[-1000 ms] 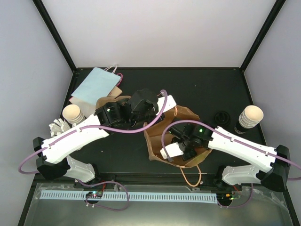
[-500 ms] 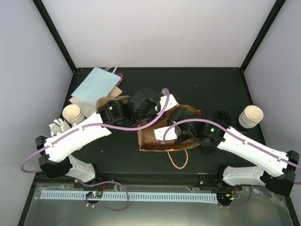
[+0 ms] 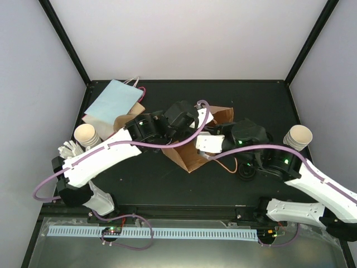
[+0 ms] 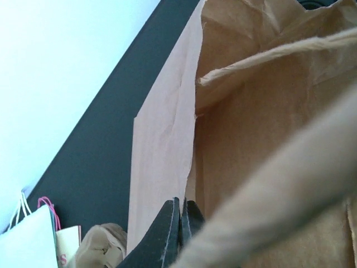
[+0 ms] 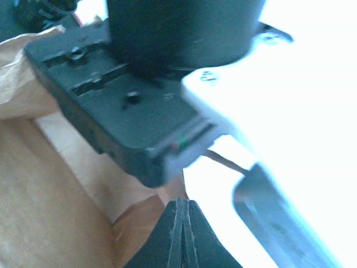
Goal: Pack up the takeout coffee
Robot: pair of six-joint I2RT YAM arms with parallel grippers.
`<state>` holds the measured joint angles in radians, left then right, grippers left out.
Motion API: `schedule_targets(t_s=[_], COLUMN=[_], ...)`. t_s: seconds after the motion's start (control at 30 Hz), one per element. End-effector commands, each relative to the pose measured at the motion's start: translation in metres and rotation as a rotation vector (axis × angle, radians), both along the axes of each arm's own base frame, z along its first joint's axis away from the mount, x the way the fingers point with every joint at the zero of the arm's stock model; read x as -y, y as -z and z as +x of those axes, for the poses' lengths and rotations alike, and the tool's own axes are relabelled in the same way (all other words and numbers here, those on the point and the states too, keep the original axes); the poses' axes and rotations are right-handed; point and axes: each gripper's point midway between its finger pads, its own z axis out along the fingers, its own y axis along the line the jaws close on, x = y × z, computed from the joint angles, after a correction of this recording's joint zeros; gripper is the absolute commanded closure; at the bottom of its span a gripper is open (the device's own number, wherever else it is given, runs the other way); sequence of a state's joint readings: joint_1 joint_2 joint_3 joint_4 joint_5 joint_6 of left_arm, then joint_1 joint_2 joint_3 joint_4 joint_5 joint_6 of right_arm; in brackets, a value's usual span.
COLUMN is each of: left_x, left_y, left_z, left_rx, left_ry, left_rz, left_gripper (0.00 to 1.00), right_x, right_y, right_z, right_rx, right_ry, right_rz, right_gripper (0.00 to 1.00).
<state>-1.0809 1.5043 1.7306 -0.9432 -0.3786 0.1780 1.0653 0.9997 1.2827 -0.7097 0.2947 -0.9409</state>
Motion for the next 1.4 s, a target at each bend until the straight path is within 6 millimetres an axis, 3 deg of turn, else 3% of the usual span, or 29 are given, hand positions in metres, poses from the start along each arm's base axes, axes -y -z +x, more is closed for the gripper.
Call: schedule_targets(t_s=[0.0, 0.2, 0.33, 0.4, 0.53, 0.63, 0.97, 1.2, 1.37], left_x=[-0.006, -0.012, -0.015, -0.016, -0.020, -0.020, -0.018, -0.014, -0.010], left_y=[-0.015, -0.027, -0.035, -0.038, -0.049, -0.052, -0.047, -0.054, -0.055], left_z=[0.011, 0.031, 0.044, 0.051, 0.067, 0.078, 0.121, 0.150, 0.161], left_rx=[-0.006, -0.077, -0.118, -0.140, -0.177, -0.203, -0.287, -0.363, -0.434], left_ry=[-0.076, -0.136, -0.167, -0.187, -0.235, -0.258, -0.368, -0.362, -0.351], left_rz=[-0.050, -0.163, -0.244, -0.278, -0.357, -0.418, -0.575, -0.739, -0.846], left_gripper=[0.98, 0.98, 0.98, 0.99, 0.98, 0.98, 0.99, 0.98, 0.98], right_x=[0.012, 0.032, 0.074, 0.086, 0.098, 0.125, 0.145, 0.150, 0.165], right_y=[-0.039, -0.046, -0.078, -0.087, -0.085, -0.083, -0.008, 0.029, 0.036], right_z=[-0.003, -0.002, 0.022, 0.022, 0.027, 0.042, 0.079, 0.073, 0.063], right_rx=[-0.004, -0.098, -0.051, -0.064, -0.113, -0.151, -0.473, -0.571, -0.560], right_ry=[0.063, 0.185, 0.467, 0.505, 0.578, 0.760, 1.056, 1.164, 1.204], right_rz=[0.196, 0.355, 0.658, 0.743, 0.817, 0.928, 0.972, 1.065, 1.151], right_gripper=[0.99, 0.99, 0.99, 0.99, 0.99, 0.99, 0.98, 0.95, 0.95])
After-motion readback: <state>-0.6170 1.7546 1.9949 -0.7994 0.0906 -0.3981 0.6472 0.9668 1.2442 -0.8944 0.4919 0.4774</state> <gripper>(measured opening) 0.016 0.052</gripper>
